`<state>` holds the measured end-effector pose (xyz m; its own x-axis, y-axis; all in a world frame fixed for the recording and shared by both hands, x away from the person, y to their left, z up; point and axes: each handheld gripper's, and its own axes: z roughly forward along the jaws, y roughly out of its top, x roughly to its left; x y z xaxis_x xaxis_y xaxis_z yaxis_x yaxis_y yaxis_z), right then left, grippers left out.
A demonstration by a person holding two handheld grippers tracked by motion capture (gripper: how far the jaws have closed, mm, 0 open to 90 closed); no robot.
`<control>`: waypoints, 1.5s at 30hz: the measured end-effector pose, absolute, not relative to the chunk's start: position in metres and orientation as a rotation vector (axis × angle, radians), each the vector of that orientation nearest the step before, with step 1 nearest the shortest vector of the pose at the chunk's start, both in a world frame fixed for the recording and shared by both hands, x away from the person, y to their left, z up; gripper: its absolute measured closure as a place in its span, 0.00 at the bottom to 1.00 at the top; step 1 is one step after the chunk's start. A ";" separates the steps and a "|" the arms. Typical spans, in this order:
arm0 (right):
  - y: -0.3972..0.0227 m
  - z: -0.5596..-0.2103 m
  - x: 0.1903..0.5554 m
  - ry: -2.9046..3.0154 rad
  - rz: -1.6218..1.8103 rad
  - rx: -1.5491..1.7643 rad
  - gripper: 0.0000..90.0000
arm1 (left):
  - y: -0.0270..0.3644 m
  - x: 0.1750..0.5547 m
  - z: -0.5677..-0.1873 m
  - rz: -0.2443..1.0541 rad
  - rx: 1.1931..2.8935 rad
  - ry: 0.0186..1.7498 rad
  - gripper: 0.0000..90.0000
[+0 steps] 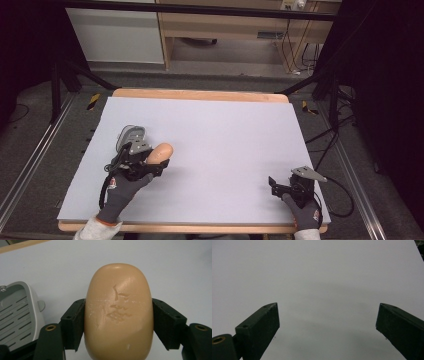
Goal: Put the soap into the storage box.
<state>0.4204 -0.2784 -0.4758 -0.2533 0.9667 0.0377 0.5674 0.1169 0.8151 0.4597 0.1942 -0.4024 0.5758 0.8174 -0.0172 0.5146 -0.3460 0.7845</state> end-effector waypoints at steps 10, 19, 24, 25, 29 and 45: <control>-0.278 -0.476 0.421 1.887 1.008 1.480 0.06 | 0.209 0.466 -0.397 0.518 1.986 1.104 0.35; -0.277 -0.476 0.422 1.886 1.012 1.487 0.06 | 0.227 0.474 -0.390 0.552 1.940 1.148 0.35; -0.277 -0.476 0.423 1.893 1.003 1.482 0.06 | 0.235 0.480 -0.389 0.560 1.918 1.178 0.35; -0.276 -0.476 0.423 1.891 1.002 1.485 0.06 | 0.240 0.483 -0.389 0.565 1.906 1.195 0.35; -0.277 -0.476 0.424 1.888 1.000 1.488 0.06 | 0.247 0.488 -0.390 0.569 1.889 1.223 0.35; -0.276 -0.476 0.424 1.890 0.993 1.496 0.06 | 0.260 0.515 -0.403 0.593 1.859 1.316 0.35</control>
